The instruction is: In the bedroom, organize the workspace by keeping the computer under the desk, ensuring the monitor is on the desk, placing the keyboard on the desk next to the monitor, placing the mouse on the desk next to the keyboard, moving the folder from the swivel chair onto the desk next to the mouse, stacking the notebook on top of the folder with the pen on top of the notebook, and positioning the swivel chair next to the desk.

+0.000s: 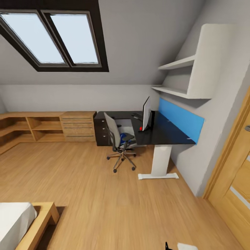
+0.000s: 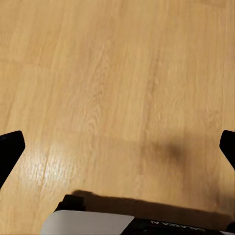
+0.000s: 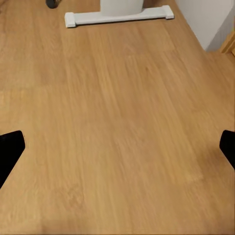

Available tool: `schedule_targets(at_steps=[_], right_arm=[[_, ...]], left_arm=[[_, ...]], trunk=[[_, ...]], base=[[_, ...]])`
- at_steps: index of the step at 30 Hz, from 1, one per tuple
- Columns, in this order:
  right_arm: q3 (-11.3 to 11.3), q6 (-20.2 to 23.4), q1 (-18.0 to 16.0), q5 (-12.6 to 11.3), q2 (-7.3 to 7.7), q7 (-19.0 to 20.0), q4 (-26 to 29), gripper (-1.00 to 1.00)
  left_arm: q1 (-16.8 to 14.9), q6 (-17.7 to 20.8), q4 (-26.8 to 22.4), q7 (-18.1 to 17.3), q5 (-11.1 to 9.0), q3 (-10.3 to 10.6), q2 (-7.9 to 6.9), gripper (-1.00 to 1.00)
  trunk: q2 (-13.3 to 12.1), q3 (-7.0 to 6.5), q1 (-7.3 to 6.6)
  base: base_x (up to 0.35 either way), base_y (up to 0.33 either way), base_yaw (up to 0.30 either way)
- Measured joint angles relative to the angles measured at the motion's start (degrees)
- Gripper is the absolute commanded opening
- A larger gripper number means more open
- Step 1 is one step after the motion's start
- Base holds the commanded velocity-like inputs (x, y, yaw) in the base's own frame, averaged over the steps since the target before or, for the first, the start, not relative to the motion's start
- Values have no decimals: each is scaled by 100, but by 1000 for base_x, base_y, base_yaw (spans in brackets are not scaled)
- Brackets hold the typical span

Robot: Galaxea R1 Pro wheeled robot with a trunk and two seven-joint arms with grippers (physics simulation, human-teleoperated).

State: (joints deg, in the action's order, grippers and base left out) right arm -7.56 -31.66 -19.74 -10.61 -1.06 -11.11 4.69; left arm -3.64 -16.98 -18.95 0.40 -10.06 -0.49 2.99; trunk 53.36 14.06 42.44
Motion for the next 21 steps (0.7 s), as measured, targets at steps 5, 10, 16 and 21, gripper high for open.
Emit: schedule_targets(at_steps=[5, 10, 16, 21], right_arm=[[-16, 0, 0, 1, -6, 0, -1, 100], [1, -39, 1, 6, -5, 0, 0, 100], [10, -51, 1, 12, -1, 0, -7, 100], [8, -52, 1, 18, 1, 0, -8, 100]], left_arm=[[0, -6, -5, 0, 6, -4, 5, 100], [-1, -8, -3, 0, 5, -4, 3, 100], [-1, -13, -6, 0, 13, 0, 7, 100], [-1, -9, -7, 0, 12, 4, 7, 100]], trunk=[[0, 28, 0], [0, 39, 0], [0, 40, 0], [0, 40, 0]], base=[[329, 3, 181], [330, 58, 27], [330, 82, 4], [330, 101, 0]])
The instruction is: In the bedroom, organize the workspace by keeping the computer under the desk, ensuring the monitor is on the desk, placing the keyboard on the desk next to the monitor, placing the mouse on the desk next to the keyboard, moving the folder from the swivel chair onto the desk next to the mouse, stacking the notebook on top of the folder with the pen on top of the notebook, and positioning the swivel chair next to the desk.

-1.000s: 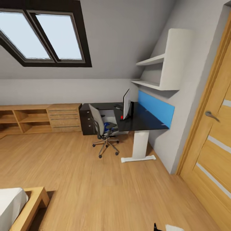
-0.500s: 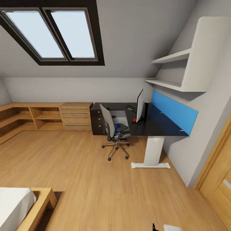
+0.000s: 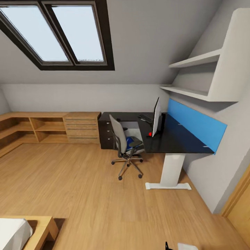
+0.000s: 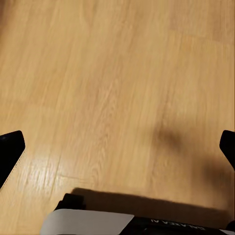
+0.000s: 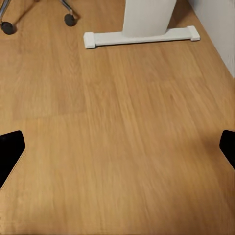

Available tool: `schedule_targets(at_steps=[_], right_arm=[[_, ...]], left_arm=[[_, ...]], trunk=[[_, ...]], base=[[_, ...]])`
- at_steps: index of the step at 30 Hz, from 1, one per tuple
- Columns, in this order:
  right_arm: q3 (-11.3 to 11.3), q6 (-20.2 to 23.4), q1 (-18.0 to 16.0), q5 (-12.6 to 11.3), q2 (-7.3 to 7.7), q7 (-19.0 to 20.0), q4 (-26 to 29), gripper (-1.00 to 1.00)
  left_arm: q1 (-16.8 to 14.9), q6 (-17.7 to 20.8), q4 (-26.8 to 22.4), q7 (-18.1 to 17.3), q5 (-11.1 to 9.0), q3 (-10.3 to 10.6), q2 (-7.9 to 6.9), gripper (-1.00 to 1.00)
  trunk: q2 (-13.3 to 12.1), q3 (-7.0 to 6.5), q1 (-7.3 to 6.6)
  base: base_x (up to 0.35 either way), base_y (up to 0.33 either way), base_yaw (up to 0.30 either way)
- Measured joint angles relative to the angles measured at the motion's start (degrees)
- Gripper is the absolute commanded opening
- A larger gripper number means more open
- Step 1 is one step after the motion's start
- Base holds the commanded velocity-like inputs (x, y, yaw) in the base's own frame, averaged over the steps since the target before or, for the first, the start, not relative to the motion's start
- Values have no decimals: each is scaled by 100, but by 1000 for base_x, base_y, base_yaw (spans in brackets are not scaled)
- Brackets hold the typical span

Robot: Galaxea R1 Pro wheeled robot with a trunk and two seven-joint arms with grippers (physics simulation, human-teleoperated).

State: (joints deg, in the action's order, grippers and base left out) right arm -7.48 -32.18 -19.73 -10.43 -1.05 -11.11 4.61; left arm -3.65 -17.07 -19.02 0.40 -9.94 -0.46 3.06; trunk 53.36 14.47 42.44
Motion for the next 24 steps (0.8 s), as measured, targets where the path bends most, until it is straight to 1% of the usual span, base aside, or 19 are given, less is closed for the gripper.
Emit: schedule_targets(at_steps=[10, 24], right_arm=[[0, -3, 0, -8, -8, -9, 0, 100], [-1, -10, 0, 1, -9, -1, -1, 100]], left_arm=[[0, 1, 0, 0, -4, -1, 0, 100], [0, 7, 8, 0, -3, 4, 0, 100]], trunk=[[0, 0, 0], [0, 0, 0]], base=[[328, 132, 0], [323, 10, 0]])
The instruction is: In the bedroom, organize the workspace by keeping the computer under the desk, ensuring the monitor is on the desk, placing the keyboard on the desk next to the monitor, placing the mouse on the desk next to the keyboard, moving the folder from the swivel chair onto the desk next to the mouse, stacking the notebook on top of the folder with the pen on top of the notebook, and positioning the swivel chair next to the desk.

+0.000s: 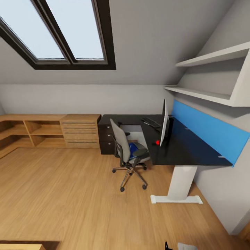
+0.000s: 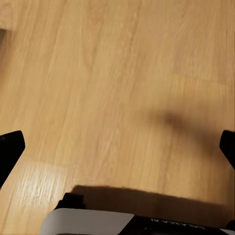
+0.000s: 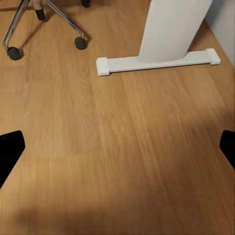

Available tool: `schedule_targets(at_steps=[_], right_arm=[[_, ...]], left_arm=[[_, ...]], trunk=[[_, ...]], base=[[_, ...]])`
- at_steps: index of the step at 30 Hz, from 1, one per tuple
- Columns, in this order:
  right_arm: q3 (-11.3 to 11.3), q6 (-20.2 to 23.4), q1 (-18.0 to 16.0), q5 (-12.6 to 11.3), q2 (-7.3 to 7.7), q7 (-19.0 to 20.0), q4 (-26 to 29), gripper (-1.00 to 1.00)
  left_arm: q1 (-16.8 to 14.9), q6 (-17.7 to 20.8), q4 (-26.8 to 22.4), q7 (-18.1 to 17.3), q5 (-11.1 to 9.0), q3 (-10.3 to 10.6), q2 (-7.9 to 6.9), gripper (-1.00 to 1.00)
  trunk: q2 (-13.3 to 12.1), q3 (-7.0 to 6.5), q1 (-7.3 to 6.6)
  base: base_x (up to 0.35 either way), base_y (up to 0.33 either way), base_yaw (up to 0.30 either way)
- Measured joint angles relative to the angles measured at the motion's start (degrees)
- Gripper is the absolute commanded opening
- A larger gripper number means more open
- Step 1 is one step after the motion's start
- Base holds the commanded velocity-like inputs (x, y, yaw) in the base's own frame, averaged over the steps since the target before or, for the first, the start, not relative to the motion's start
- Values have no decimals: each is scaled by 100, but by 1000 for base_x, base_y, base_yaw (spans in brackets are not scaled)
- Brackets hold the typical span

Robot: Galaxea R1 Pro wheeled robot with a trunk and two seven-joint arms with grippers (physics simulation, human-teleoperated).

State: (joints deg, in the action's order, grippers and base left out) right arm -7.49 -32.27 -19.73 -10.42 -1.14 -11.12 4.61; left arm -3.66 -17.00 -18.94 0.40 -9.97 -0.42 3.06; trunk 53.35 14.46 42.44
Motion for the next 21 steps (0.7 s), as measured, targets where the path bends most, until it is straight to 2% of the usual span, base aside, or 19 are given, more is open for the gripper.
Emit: schedule_targets(at_steps=[5, 17, 21], right_arm=[[0, 1, 0, 0, 0, 0, 0, 100], [0, 8, 0, 0, 0, 0, 0, 100], [0, 9, 0, 0, 0, 0, 0, 100]], left_arm=[[0, 2, 1, 0, 0, -2, 0, 100], [0, -1, 1, 0, -9, -6, -3, 100], [0, 3, 3, 0, -9, 0, -3, 100]], trunk=[[0, 0, 2], [0, 0, 3], [0, 0, 0]], base=[[132, 0, 0], [14, 0, 0], [269, 11, 0]])
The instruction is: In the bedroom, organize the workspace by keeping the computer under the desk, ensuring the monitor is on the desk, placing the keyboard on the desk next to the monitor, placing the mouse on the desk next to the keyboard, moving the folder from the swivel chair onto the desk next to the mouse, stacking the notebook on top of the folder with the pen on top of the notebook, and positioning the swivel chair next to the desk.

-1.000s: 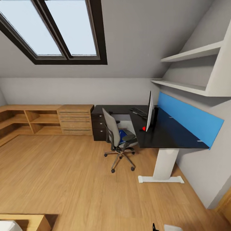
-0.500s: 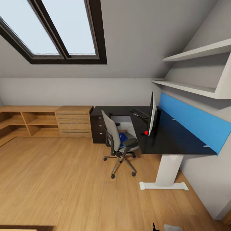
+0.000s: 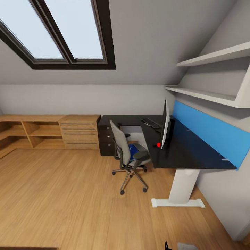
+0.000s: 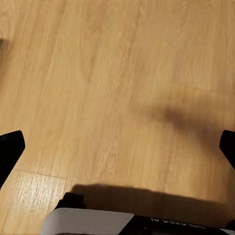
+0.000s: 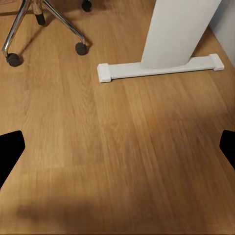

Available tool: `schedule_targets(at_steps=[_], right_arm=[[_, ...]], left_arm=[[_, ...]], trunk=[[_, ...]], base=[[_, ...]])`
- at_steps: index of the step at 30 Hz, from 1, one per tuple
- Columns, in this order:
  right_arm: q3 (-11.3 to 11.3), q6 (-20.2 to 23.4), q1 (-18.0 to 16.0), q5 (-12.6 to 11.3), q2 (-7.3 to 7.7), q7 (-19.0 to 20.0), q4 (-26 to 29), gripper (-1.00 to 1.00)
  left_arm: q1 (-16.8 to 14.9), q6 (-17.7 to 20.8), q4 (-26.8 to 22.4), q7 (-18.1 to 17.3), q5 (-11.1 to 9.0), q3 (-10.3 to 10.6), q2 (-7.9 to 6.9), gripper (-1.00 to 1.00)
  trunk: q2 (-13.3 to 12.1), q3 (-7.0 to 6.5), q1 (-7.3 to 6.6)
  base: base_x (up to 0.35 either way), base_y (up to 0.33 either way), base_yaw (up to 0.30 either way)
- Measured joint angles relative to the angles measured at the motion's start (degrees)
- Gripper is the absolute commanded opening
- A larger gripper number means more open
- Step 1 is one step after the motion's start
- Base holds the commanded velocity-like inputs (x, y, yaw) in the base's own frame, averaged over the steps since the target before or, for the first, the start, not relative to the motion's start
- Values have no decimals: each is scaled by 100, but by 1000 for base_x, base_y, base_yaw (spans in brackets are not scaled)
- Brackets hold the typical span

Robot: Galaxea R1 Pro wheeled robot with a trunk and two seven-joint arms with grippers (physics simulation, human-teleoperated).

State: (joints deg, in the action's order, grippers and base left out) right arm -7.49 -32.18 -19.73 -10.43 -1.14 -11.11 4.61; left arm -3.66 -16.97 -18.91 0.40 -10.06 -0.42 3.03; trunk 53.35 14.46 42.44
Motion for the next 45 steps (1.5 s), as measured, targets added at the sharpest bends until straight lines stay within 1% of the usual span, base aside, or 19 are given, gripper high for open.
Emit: schedule_targets(at_steps=[12, 14, 19, 24, 29, 30, 33, 45], right_arm=[[-10, 2, 0, 9, 10, 2, 1, 100], [-10, 3, 0, 164, 11, -3, 1, 100], [7, 4, 0, 348, 12, -8, 1, 100], [3, 8, 0, 361, 5, -7, 1, 100], [-7, 60, 0, 355, 14, -15, 1, 100], [-2, 56, 0, 358, 20, -15, 6, 100], [-4, 56, 0, 356, 24, -15, 4, 100], [-7, 55, 0, 362, 35, -14, 6, 100]], left_arm=[[0, -8, -1, 0, -12, -16, -15, 100], [0, -9, -2, 0, -13, -16, -15, 100], [0, -9, -2, 0, -20, -16, -23, 100], [0, -5, -1, 0, -19, -16, -16, 100], [0, -10, -16, -5, -13, -16, -24, 100], [-1, -16, -123, -7, -17, -15, -20, 100], [0, -9, -201, -8, -16, -12, -17, 100], [0, 50, -264, 20, -13, -9, -2, 100]], trunk=[[0, 0, 0], [0, 0, 0], [0, 0, 0], [0, 0, 0], [0, 0, 3], [-1, 0, 3], [0, 0, 3], [480, 215, 266]], base=[[312, 171, 0], [304, 210, 0], [305, 203, 0], [321, 80, 0], [62, 2, 0], [4, 0, 0], [2, 0, 0], [0, 0, 0]])
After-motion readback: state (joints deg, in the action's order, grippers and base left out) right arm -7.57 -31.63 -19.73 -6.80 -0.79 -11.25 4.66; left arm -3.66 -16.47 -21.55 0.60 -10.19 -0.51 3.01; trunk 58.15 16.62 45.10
